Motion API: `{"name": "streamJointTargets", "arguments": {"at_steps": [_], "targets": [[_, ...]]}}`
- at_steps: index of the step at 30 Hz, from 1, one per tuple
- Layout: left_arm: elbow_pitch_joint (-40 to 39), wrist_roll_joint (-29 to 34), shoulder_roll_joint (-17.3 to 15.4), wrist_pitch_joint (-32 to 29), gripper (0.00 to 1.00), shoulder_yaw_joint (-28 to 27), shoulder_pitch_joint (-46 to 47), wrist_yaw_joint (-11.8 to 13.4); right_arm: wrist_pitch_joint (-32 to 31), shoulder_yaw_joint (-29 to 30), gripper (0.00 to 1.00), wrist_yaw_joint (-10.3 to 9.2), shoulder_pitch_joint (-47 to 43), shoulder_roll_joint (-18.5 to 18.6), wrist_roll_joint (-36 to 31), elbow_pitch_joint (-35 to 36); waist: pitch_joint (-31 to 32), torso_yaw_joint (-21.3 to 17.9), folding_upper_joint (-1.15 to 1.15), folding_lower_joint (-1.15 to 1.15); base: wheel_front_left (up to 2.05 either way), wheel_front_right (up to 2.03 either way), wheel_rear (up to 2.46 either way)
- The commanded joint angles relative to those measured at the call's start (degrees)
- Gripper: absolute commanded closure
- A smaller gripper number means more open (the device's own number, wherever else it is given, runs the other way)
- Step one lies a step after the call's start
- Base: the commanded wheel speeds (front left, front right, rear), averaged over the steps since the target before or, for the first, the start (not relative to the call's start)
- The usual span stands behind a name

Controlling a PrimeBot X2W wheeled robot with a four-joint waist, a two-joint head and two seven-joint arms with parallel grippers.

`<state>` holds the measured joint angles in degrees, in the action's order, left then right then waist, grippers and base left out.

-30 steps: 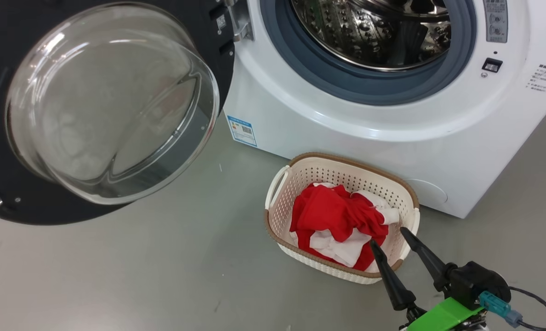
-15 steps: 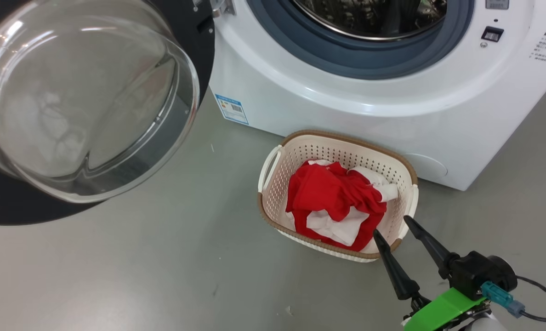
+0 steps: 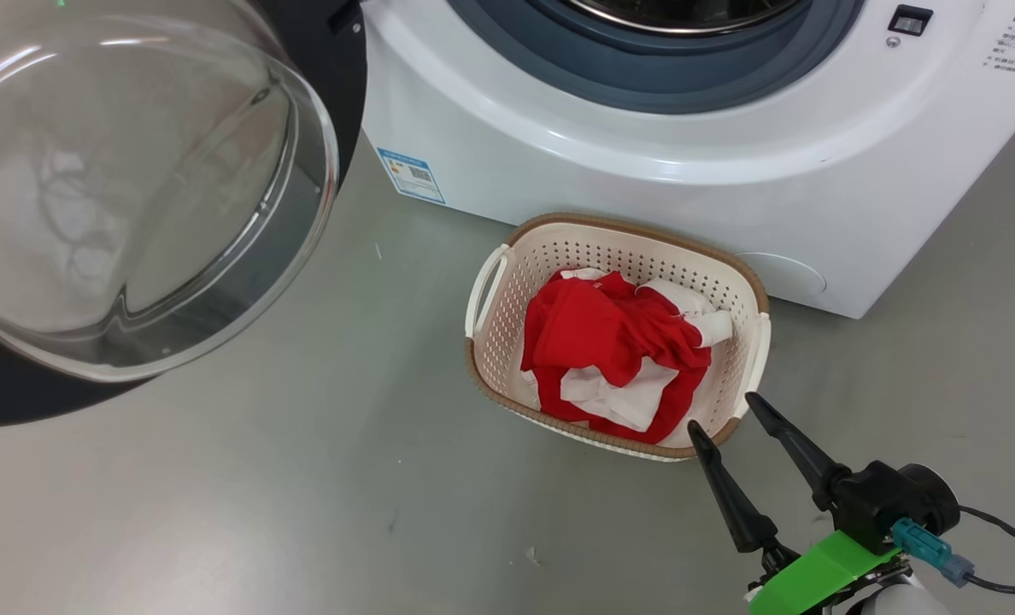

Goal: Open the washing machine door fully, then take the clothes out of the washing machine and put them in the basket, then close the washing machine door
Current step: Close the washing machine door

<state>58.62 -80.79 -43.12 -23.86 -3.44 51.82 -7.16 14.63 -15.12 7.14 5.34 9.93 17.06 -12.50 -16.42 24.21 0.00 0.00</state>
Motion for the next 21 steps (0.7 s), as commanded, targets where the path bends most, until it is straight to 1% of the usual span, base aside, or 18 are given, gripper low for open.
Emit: {"name": "streamJointTargets", "arguments": {"at_steps": [1,8,11,16,21], "targets": [[-0.67,-0.63,-4.6,-0.49,1.0,-1.1,0.67,-0.33,0.37,-1.39,0.0,0.35,1.55,0.04,-0.25,1.58,-0.17,-0.24,0.0,0.0,0.0,0.0,0.0],[-1.12,-1.76,-4.02,-2.88,1.0,-0.54,0.03,-0.33,0.37,-1.21,0.0,0.35,1.54,0.01,-0.31,1.68,-0.1,-0.52,0.0,0.0,0.0,0.0,0.0],[-1.57,-2.12,-3.91,-5.76,1.0,0.51,-0.86,-0.33,0.37,-0.88,0.0,0.35,1.36,-0.34,-0.28,1.59,0.72,-0.7,0.0,0.0,0.0,0.0,0.0],[-2.91,-3.86,-3.62,-9.81,1.0,0.76,-2.94,-0.33,0.37,-0.58,0.0,0.35,0.75,-1.09,-0.19,1.58,2.4,-0.89,0.0,0.0,0.0,0.0,0.0],[-6.81,-5.37,-4.24,-13.44,1.0,0.85,-5.64,-0.33,0.37,0.06,0.0,0.35,-0.29,-1.65,0.21,1.81,4.7,-1.08,0.0,0.0,0.0,0.0,0.0]]}}
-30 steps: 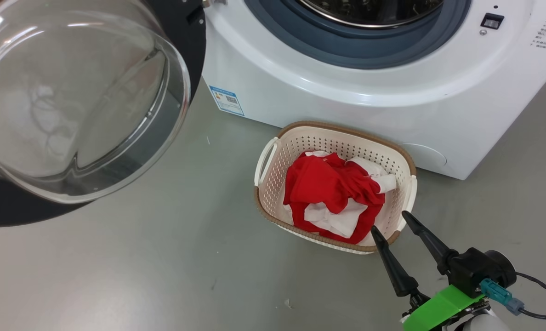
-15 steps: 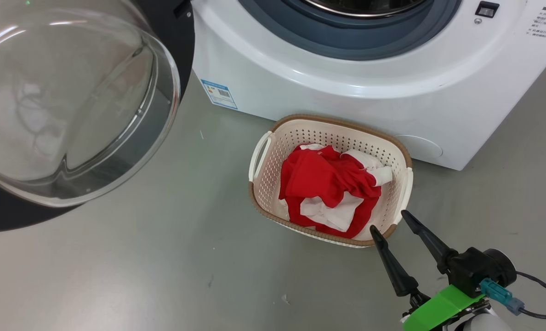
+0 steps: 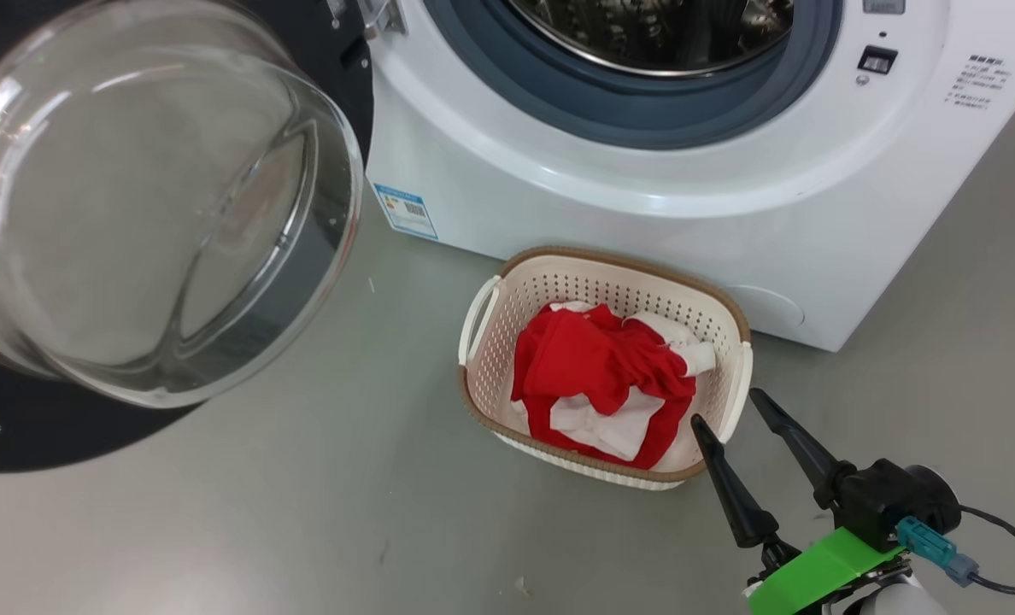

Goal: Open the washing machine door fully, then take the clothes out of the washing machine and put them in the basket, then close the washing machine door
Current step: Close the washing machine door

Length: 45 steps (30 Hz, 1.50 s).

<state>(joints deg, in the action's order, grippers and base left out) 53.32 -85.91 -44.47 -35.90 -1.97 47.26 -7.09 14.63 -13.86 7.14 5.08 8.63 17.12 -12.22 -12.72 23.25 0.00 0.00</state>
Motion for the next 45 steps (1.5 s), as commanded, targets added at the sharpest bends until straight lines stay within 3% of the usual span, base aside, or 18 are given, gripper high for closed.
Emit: {"name": "streamJointTargets", "arguments": {"at_steps": [1,12,21,35,41,45], "targets": [[-2.63,-0.32,-3.02,-2.17,1.0,-0.33,-1.83,-0.39,0.37,-1.03,0.0,0.35,-0.31,-0.5,0.23,1.61,1.48,-0.13,0.0,0.0,0.0,0.0,0.0],[-16.85,-2.03,-5.12,-9.66,1.0,1.53,-9.4,-0.39,0.37,0.38,0.0,0.35,-3.18,-1.97,1.15,2.09,6.58,-0.2,0.0,0.0,0.0,0.0,0.0],[-31.27,-3.52,-4.16,-9.72,1.0,1.33,-16.9,-0.39,0.37,1.22,0.0,0.35,-5.37,-3.19,1.74,2.55,9.59,-0.17,0.0,0.0,0.0,0.0,0.0],[-47.22,-3.38,0.43,-8.39,1.0,3.5,-21.72,-0.4,0.37,2.03,0.0,0.35,-6.23,-4.07,1.92,3.21,10.98,-1.56,0.0,0.0,0.0,0.0,0.0],[-52.55,-1.58,3.68,-6.45,1.0,6.98,-21.56,-0.4,0.37,2.56,0.0,0.35,-6.32,-4.22,1.84,3.48,10.91,-2.66,0.0,0.0,0.0,0.0,0.0],[-55.55,-0.1,7.74,-3.22,1.0,10.44,-20.38,-0.4,0.37,3.09,0.0,0.35,-6.46,-4.27,1.76,3.76,10.68,-3.24,0.0,0.0,0.0,0.0,0.0]]}}
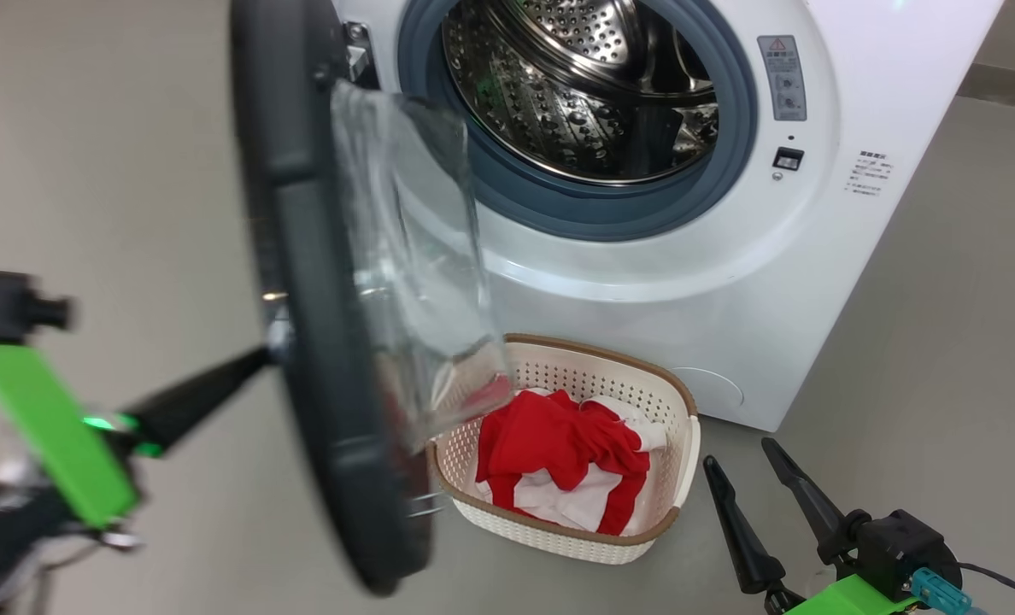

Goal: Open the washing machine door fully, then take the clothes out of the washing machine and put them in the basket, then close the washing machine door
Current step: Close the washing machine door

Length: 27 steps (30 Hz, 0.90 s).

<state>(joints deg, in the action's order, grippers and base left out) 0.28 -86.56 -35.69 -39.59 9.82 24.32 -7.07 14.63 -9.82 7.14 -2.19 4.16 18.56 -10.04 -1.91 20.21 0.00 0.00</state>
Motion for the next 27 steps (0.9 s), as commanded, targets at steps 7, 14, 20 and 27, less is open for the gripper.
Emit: {"name": "streamJointTargets", "arguments": {"at_steps": [7,14,20,27], "targets": [[-2.03,5.86,5.22,9.35,1.0,5.26,5.24,-0.42,0.37,-0.57,0.0,0.35,0.85,-0.06,0.42,1.66,-0.11,-1.44,0.0,0.0,0.0,0.0,0.0],[1.21,9.31,9.64,17.21,1.0,11.88,9.49,-0.42,0.37,-0.81,0.0,0.35,1.28,-0.32,0.25,1.94,-0.93,-3.01,0.0,0.0,0.0,0.0,0.0],[4.38,9.98,13.31,22.99,1.0,16.51,12.97,-0.42,0.37,0.22,0.0,0.35,0.98,-0.41,-0.03,2.19,-1.39,-4.52,0.0,0.0,0.0,0.0,0.0],[8.14,11.69,16.12,29.47,1.0,21.66,17.17,-0.42,0.37,1.38,0.0,0.35,0.92,-0.54,-0.36,2.73,-2.29,-6.97,0.0,0.0,0.0,0.0,0.0]]}}
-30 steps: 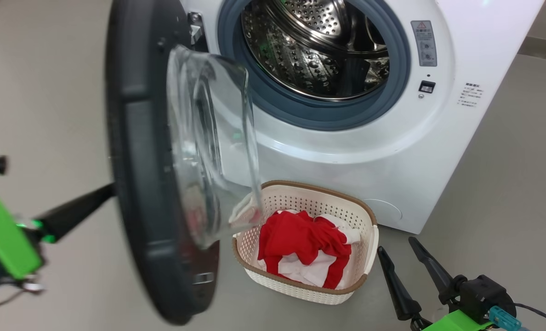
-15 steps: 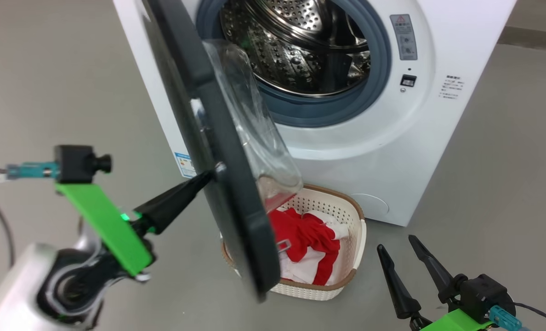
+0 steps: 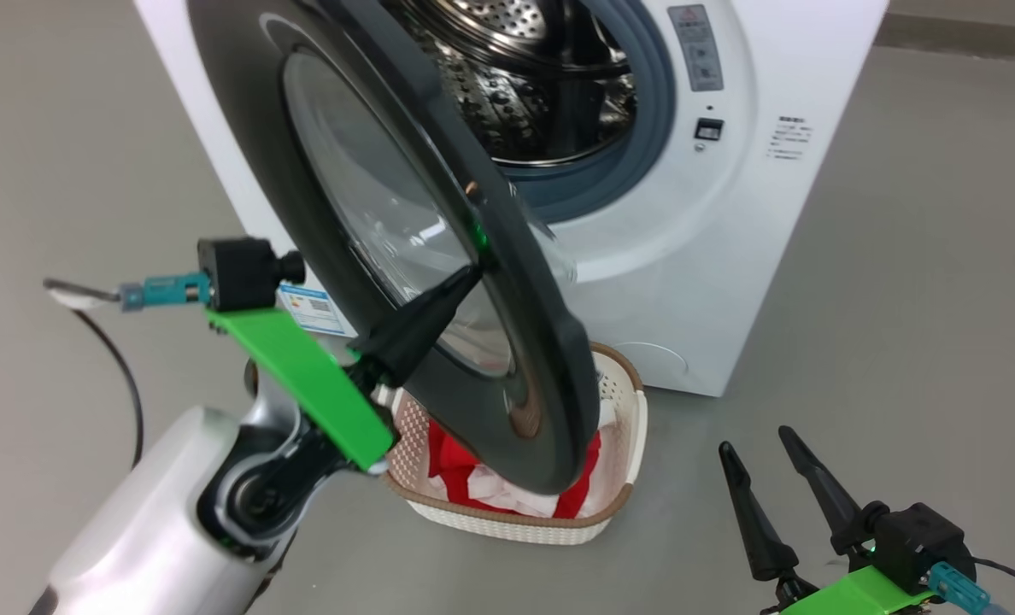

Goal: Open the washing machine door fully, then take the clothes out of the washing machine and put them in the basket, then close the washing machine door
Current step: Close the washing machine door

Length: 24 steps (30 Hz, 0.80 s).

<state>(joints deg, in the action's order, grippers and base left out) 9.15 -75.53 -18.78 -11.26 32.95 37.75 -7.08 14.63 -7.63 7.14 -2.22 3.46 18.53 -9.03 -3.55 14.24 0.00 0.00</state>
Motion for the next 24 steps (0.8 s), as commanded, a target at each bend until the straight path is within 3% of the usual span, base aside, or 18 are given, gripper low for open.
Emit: {"name": "streamJointTargets", "arguments": {"at_steps": [1,9,24], "targets": [[-0.15,0.74,-0.46,2.05,1.0,-0.91,4.51,-0.41,0.37,-0.64,0.0,0.35,1.05,0.15,-0.4,1.79,-0.91,-1.38,0.0,0.0,0.0,0.0,0.0],[5.86,0.35,0.67,8.42,1.0,2.38,11.69,-0.41,0.37,0.11,0.0,0.35,2.91,0.0,-1.21,2.66,-4.74,-5.27,0.0,0.0,0.0,0.0,0.0],[17.09,-0.91,-1.96,18.98,1.0,6.59,24.22,-0.41,0.37,1.67,0.0,0.35,6.82,-0.46,-2.17,4.41,-12.76,-12.87,0.0,0.0,0.0,0.0,0.0]]}}
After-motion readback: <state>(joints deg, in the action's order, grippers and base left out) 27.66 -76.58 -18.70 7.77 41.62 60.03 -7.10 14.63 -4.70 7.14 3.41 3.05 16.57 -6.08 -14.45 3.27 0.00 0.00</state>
